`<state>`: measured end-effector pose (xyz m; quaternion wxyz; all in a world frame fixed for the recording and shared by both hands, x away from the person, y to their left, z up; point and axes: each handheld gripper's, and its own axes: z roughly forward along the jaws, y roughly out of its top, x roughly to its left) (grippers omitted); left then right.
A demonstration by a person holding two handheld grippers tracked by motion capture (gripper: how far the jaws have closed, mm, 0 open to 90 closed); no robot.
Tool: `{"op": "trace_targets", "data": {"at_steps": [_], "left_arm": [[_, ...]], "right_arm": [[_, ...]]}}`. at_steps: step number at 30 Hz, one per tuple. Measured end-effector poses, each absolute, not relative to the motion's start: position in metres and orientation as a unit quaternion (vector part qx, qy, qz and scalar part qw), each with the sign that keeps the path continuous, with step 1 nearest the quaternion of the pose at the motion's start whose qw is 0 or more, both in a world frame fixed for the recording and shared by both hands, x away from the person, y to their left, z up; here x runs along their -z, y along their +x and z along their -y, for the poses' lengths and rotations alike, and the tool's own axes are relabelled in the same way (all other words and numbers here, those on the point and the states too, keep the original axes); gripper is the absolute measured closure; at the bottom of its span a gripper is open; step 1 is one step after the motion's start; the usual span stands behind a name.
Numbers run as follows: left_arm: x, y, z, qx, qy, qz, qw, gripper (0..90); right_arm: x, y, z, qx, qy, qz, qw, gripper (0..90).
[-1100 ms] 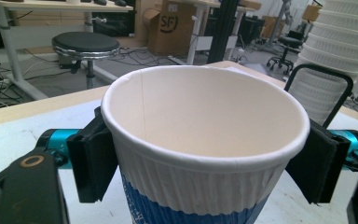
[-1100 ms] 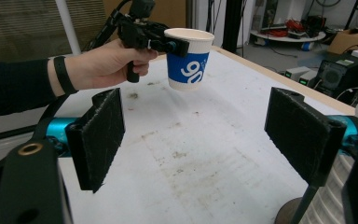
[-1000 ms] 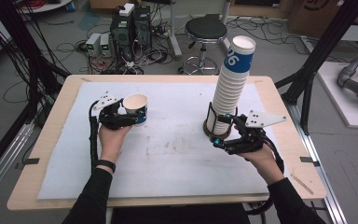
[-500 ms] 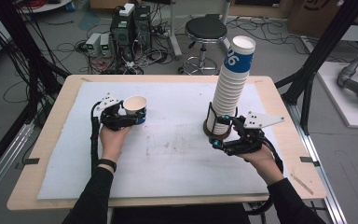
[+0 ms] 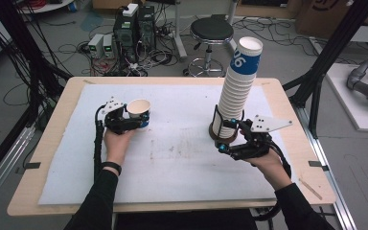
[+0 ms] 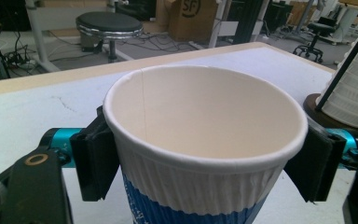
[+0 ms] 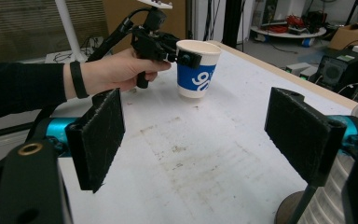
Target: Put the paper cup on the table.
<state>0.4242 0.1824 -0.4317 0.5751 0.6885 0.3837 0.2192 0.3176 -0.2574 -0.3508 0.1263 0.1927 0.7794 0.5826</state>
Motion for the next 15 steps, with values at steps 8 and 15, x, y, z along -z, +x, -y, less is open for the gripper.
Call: {"op": "trace_targets", "data": {"at_steps": [8,15], "left_arm": [[0.4403,0.4253,-0.1842,-0.227,0.685,-0.392,0.571,22.1],[0.4420,0.4254,-0.1850,-0.221,0.684,-0.398,0.570,19.7]], "right_arm": [[0.3507,0.3174,0.2576,-0.584,0.192,-0.778,0.127,20.3],[0.3507,0.3176,0.2581,-0.584,0.191,-0.778,0.131,20.3]]}}
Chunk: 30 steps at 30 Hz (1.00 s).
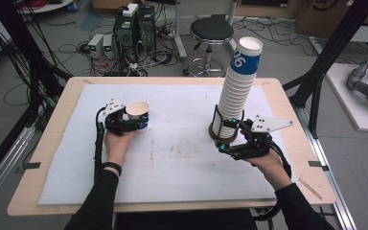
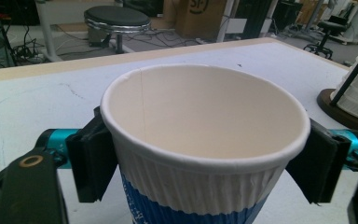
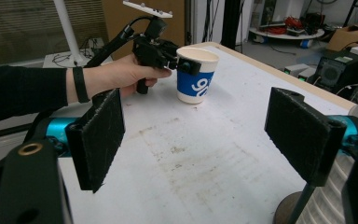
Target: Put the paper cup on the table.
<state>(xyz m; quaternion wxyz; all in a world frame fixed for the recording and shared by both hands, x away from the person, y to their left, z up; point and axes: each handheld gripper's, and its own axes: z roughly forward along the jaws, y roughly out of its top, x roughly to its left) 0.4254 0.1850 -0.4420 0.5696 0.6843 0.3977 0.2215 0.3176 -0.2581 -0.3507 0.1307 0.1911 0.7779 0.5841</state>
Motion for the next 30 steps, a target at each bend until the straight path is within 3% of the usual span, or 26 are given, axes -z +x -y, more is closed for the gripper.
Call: {"op": "trace_targets", "data": {"at_steps": [9,21,30], "left_arm": [[0.444,0.425,-0.181,-0.200,0.700,-0.404,0.553,16.7],[0.439,0.418,-0.178,-0.199,0.700,-0.419,0.543,1.7],[0.438,0.412,-0.172,-0.200,0.711,-0.420,0.528,1.7]], "right_arm": [[0.351,0.318,0.258,-0.586,0.191,-0.777,0.130,20.4],[0.351,0.318,0.257,-0.588,0.189,-0.775,0.129,20.4],[0.351,0.319,0.257,-0.589,0.188,-0.775,0.131,20.3]]}}
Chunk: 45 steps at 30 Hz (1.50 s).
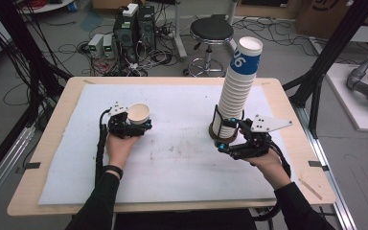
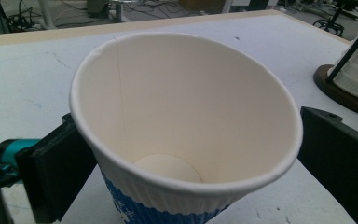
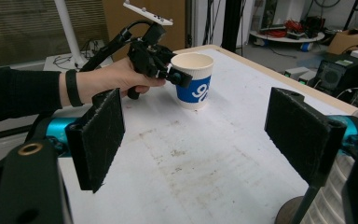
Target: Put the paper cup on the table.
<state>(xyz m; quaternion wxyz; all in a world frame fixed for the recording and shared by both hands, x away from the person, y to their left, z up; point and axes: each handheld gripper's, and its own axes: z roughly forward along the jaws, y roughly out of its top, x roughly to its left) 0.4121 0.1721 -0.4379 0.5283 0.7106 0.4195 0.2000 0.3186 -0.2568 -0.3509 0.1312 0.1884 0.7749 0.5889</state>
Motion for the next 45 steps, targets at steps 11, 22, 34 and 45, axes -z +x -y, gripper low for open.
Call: {"op": "trace_targets", "data": {"at_steps": [11,22,34,45], "left_arm": [[0.429,0.401,-0.175,-0.202,0.709,-0.442,0.512,1.7],[0.427,0.393,-0.184,-0.205,0.704,-0.456,0.505,1.7],[0.424,0.384,-0.184,-0.215,0.706,-0.456,0.496,1.7],[0.401,0.360,-0.192,-0.230,0.700,-0.444,0.511,1.7]], "right_arm": [[0.350,0.318,0.257,-0.592,0.188,-0.772,0.134,20.3],[0.349,0.316,0.257,-0.595,0.185,-0.770,0.135,20.3],[0.349,0.315,0.256,-0.597,0.182,-0.770,0.135,20.3],[0.348,0.315,0.258,-0.597,0.185,-0.769,0.136,20.3]]}}
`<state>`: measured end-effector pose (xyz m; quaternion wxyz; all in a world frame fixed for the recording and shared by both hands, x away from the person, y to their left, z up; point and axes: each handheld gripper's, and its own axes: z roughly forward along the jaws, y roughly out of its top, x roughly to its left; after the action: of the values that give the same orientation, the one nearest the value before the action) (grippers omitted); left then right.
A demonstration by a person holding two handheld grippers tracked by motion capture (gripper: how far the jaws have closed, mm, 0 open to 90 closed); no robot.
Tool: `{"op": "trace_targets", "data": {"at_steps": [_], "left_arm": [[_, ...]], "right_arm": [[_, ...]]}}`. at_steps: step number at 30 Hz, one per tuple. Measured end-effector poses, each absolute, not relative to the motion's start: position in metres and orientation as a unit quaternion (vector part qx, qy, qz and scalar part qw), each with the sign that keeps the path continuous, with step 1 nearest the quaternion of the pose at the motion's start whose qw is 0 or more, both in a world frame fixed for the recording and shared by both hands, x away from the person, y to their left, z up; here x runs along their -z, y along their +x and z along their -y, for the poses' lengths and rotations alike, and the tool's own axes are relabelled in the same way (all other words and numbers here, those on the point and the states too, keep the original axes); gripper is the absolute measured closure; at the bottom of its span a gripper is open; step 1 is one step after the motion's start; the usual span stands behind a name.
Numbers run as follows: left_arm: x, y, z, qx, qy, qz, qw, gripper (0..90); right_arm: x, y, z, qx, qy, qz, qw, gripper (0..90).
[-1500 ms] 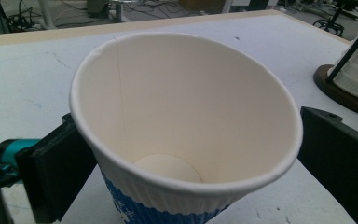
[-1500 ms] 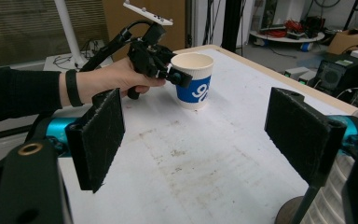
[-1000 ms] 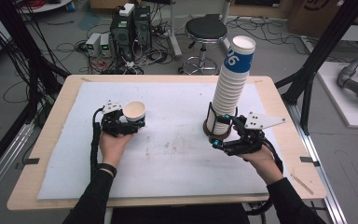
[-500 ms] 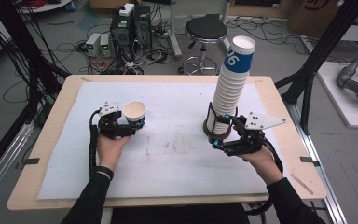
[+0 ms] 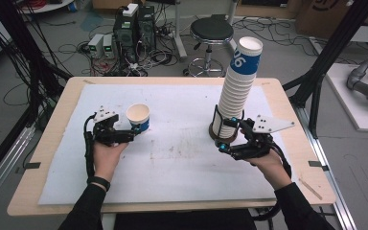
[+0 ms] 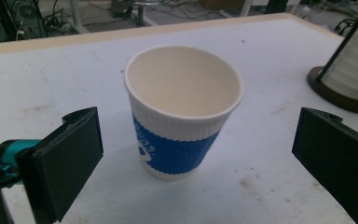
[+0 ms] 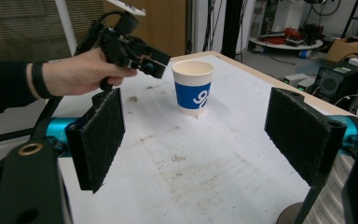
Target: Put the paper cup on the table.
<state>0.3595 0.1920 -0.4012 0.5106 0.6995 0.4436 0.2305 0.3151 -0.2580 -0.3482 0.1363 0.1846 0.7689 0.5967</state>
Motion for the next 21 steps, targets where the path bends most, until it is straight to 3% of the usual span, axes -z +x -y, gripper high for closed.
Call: {"op": "trace_targets", "data": {"at_steps": [16,21], "left_arm": [[0.360,0.324,-0.166,-0.214,0.729,-0.303,0.576,2.0],[0.357,0.322,-0.155,-0.205,0.737,-0.285,0.577,2.0]], "right_arm": [[0.354,0.315,0.257,-0.590,0.196,-0.772,0.134,20.3],[0.355,0.317,0.257,-0.588,0.198,-0.773,0.135,20.3]]}}
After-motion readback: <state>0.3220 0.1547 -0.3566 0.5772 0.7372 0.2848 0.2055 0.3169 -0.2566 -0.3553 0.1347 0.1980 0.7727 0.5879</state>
